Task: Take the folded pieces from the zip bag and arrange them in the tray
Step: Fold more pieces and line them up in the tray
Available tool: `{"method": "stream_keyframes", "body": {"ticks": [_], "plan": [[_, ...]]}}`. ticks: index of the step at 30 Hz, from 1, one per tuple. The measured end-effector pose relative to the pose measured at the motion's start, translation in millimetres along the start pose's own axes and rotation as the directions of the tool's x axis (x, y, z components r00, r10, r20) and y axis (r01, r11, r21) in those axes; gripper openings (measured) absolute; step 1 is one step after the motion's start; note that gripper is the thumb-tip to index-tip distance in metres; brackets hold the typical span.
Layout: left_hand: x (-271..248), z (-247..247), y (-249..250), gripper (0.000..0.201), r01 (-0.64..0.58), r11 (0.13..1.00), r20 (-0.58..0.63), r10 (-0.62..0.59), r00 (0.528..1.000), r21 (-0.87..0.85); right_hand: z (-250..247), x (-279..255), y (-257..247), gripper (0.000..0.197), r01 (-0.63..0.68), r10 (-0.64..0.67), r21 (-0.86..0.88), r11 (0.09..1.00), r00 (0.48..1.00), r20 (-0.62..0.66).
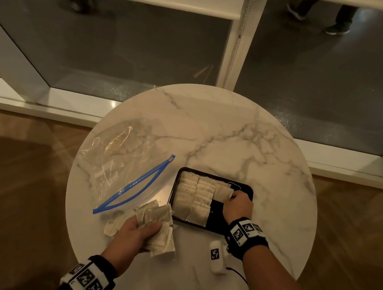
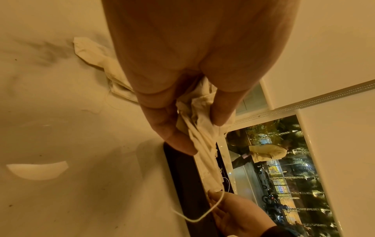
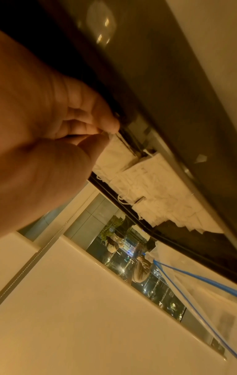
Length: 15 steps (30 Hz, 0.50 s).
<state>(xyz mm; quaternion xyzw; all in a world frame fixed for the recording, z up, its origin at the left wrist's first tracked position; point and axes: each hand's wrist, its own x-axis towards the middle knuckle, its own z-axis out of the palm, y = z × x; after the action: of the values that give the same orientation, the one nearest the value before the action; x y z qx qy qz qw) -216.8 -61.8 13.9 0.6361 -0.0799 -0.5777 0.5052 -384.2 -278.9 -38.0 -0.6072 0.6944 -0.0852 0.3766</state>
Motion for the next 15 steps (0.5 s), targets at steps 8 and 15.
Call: {"method": "stream_keyframes", "body": {"ticks": [8, 15], "plan": [[-0.5, 0.6, -0.3, 0.026, 0.012, 1.0, 0.003, -0.012, 1.0, 0.005, -2.4, -1.2, -2.6, 0.03, 0.06, -0.061, -0.022, 0.998, 0.998, 0.0], [0.4, 3.4, 4.0, 0.025, 0.005, 1.0, 0.005, -0.005, 1.0, 0.007, -9.0, -2.0, -0.1, 0.025, 0.069, -0.069, -0.015, 0.997, 0.998, 0.014]]}}
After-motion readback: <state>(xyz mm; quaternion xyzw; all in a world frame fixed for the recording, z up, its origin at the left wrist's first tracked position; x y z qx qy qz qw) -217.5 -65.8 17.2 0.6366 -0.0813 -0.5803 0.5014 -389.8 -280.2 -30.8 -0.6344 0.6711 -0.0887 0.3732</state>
